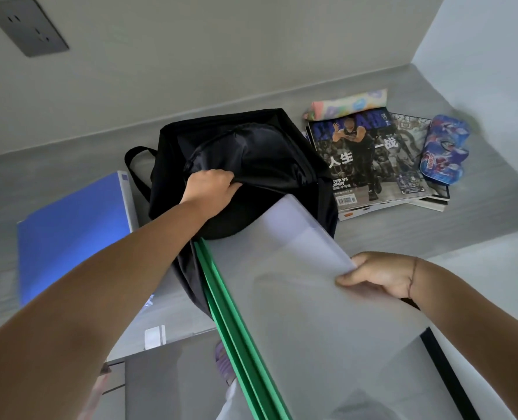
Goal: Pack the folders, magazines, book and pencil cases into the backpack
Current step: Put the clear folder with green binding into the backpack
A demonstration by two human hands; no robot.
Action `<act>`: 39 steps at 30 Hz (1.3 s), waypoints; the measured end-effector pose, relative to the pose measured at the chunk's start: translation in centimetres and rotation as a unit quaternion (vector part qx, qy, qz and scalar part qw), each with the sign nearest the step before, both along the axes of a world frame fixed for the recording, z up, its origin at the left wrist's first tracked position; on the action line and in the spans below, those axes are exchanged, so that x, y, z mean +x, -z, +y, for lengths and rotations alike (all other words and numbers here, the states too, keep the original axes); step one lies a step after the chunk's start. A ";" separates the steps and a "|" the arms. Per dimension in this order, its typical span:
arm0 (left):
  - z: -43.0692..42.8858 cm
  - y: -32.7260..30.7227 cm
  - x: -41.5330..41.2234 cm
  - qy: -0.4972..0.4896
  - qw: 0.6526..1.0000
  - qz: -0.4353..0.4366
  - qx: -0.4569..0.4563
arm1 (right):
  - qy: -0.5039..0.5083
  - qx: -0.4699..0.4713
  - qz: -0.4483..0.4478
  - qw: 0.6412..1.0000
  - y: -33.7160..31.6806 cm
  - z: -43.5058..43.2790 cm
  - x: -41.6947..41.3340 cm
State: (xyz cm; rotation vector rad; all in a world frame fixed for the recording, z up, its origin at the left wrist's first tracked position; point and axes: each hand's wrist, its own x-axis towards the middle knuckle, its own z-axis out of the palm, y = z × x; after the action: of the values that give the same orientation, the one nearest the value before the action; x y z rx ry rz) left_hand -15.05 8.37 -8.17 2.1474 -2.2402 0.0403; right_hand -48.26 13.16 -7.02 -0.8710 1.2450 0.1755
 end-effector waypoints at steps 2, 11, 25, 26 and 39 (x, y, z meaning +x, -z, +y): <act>0.1 -0.3 -0.1 -0.003 1.000 0.003 -0.010 | 0.011 0.004 0.020 1.000 0.1 -0.3 0.7; 0.4 -0.5 -0.9 0.002 0.999 -0.023 -0.036 | 0.030 -0.008 -0.007 1.000 0.4 -1.0 1.1; 1.0 -0.8 -0.7 0.122 0.986 -0.109 0.044 | 0.094 -0.114 0.015 0.989 1.1 -1.3 1.1; 0.9 -0.9 -0.9 0.124 0.985 -0.113 0.044 | 0.095 -0.120 0.010 0.988 1.3 -1.4 1.8; 0.9 -1.2 -0.6 0.096 0.990 -0.100 0.016 | 0.114 -0.020 -0.051 0.992 1.0 0.0 3.4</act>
State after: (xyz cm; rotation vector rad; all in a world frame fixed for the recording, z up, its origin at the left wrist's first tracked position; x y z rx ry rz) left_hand -15.67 9.28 -6.94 2.0117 -2.5639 0.2248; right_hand -44.81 13.11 -8.02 -0.7573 1.2456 -0.0757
